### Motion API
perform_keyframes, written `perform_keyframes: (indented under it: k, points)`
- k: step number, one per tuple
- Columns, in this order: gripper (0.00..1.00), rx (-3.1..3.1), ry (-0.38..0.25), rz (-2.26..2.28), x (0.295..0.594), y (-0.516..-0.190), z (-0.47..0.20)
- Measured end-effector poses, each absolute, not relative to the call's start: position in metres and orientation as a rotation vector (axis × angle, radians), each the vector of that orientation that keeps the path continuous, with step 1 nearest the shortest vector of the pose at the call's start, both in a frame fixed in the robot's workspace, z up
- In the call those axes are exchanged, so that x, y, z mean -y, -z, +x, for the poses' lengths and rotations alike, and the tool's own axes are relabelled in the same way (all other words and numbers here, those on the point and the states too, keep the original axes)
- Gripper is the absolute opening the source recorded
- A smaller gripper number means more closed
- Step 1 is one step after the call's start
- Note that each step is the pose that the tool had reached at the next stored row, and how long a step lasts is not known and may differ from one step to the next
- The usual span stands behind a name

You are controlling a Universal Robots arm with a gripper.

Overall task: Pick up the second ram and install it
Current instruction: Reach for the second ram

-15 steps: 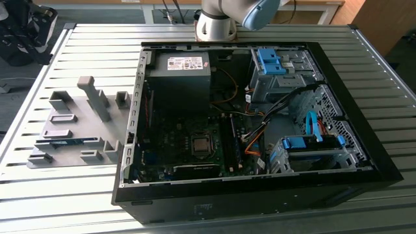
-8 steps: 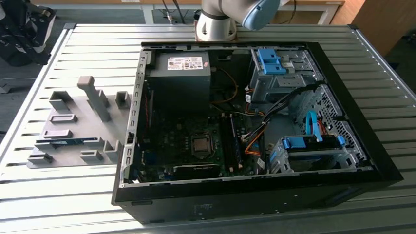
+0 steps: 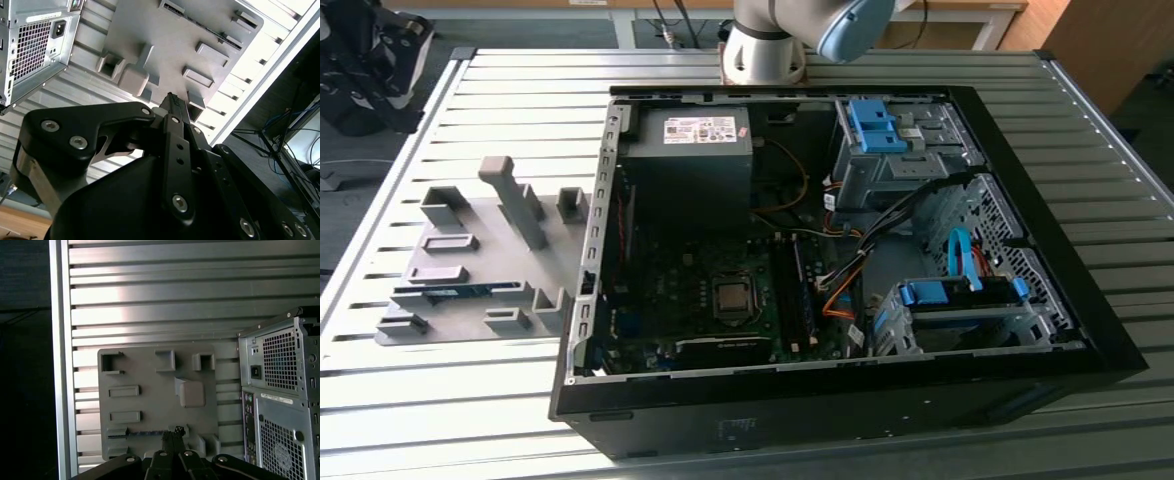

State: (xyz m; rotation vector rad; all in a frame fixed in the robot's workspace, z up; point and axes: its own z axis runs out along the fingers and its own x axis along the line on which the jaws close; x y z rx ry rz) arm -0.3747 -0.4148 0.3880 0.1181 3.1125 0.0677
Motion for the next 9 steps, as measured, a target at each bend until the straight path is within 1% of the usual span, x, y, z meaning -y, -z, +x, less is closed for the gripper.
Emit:
perform_keyframes:
  k: [9]
  points:
    - [0.11,-3.112,-0.068,0.118,0.419,-0.388,-0.387]
